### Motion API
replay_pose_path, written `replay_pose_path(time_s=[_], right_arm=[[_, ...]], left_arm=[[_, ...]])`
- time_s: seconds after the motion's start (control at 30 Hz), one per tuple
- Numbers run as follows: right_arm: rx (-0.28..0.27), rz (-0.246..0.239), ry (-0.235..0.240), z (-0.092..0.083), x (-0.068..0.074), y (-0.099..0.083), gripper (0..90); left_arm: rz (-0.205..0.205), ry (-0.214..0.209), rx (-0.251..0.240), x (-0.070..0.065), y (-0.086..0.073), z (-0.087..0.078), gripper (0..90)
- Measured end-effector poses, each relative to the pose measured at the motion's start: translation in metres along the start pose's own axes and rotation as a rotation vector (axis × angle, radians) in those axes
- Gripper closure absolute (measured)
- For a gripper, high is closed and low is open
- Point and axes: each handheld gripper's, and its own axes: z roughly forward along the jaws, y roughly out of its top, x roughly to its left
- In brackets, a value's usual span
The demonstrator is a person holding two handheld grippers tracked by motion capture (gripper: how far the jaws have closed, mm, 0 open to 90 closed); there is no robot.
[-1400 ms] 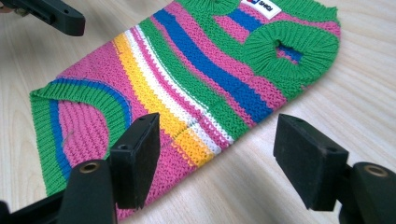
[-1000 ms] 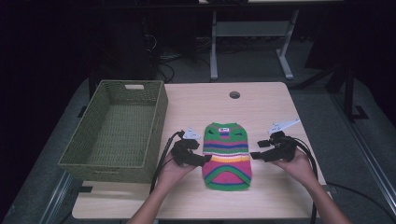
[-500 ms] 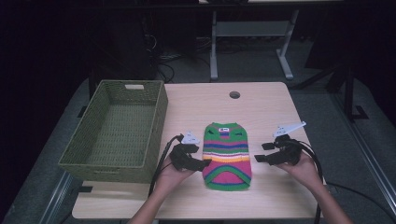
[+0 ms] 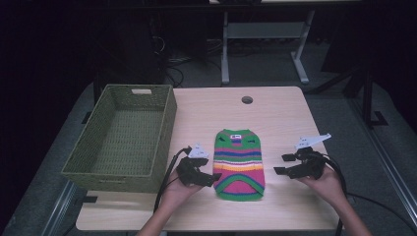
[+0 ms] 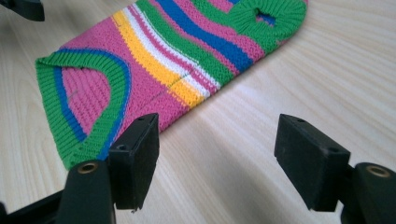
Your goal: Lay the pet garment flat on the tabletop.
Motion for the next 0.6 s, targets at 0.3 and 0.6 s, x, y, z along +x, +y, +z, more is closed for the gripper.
replay_pose_path(time_s=[0.3, 0.6], right_arm=[[-0.003, 0.005, -0.014, -0.004, 0.001, -0.012, 30.1], [-0.025, 0.046, -0.024, -0.014, -0.003, -0.029, 29.7]], left_arm=[[0.013, 0.009, 0.005, -0.002, -0.007, -0.004, 25.0], [0.019, 0.015, -0.003, -0.009, -0.017, -0.010, 25.1]])
